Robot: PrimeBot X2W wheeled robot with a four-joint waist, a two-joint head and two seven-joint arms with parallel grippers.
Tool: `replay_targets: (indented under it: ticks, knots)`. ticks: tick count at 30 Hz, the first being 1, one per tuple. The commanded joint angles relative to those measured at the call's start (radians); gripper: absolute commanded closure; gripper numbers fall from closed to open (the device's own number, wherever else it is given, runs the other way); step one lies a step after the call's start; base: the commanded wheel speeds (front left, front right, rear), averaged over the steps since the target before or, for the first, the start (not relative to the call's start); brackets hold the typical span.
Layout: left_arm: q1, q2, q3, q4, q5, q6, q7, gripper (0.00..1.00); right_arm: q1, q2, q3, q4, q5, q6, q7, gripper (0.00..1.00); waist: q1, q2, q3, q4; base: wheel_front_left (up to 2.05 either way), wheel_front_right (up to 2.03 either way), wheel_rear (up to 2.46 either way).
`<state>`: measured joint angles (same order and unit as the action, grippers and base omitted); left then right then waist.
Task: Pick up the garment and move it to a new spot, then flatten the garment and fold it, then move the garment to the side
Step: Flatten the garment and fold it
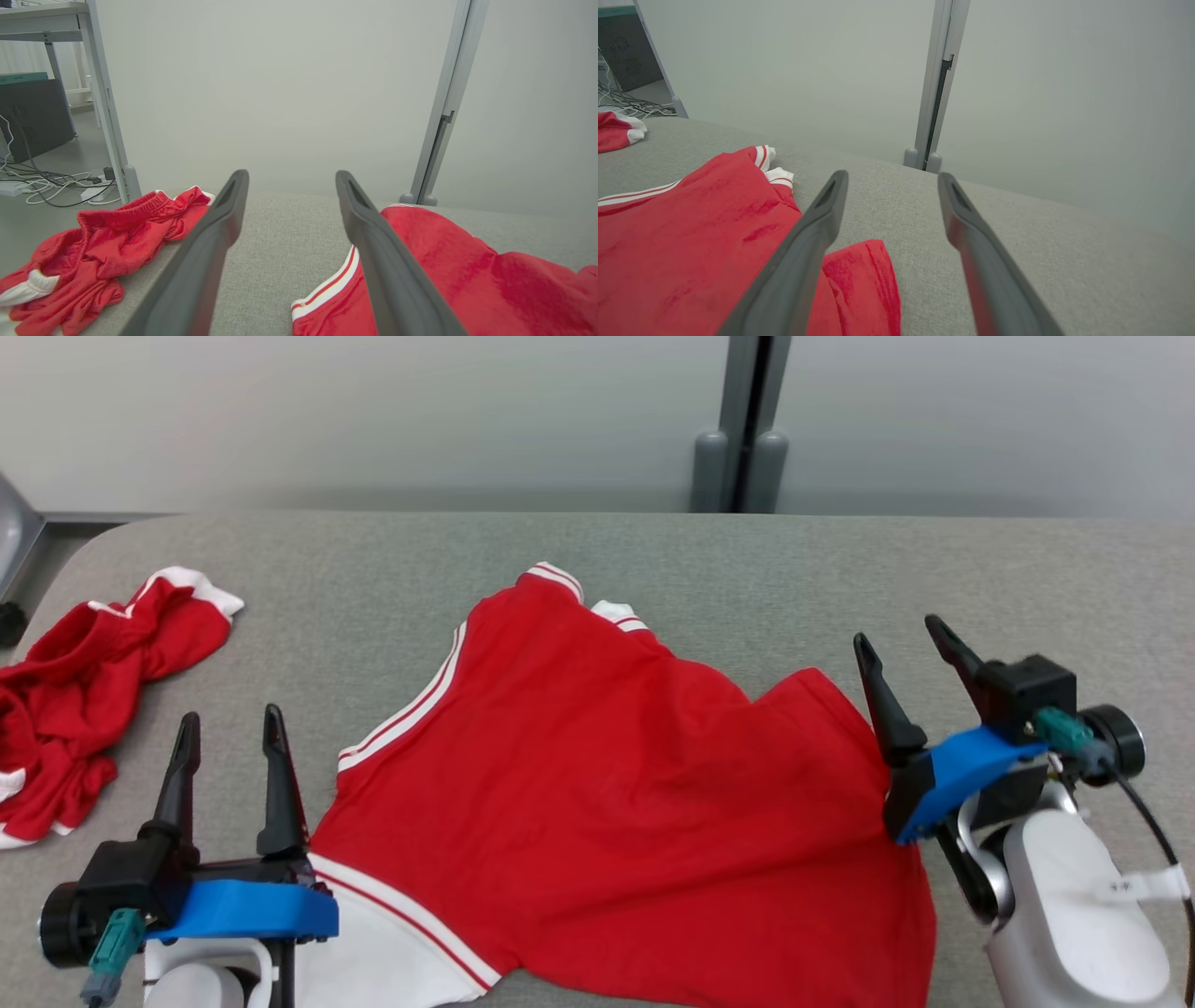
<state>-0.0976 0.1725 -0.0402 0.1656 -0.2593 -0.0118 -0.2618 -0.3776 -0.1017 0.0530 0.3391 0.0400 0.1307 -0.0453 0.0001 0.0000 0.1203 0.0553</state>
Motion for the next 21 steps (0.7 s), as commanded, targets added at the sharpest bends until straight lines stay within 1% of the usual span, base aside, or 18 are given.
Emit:
replay_targets:
  ticks: [1, 7, 12, 17, 21]
  knots:
    - [-0.02, -0.008, 0.0, 0.0, 0.009, -0.006, -0.004, 0.0, -0.036, -0.011, 0.008, 0.024, 0.005, 0.0, 0.007, 0.0, -0.0001, 0.0, 0.014, 0.021, 0.0, 0.0, 0.0]
    - [-0.051, -0.039, -0.009, 0.005, 0.024, -0.027, -0.004, 0.0, -0.137, -0.061, 0.05, 0.176, 0.012, 0.0, 0.048, 0.0, -0.0001, 0.0, 0.049, 0.075, 0.0, 0.0, 0.0]
    - [-0.075, -0.062, -0.011, 0.013, 0.035, -0.042, -0.004, 0.0, -0.188, -0.091, 0.059, 0.332, 0.009, 0.0, 0.069, 0.0, -0.0001, 0.0, 0.078, 0.112, 0.0, 0.0, 0.0]
    - [-0.086, -0.074, -0.009, 0.022, 0.048, -0.058, -0.004, 0.0, -0.213, -0.095, 0.067, 0.479, 0.016, 0.0, 0.072, 0.0, -0.0001, 0.0, 0.091, 0.133, 0.0, 0.0, 0.0]
    - [-0.091, -0.082, 0.0, 0.026, 0.055, -0.065, -0.004, 0.0, -0.222, -0.088, 0.081, 0.561, 0.028, 0.0, 0.058, 0.0, -0.0001, 0.0, 0.091, 0.138, 0.0, 0.0, 0.0]
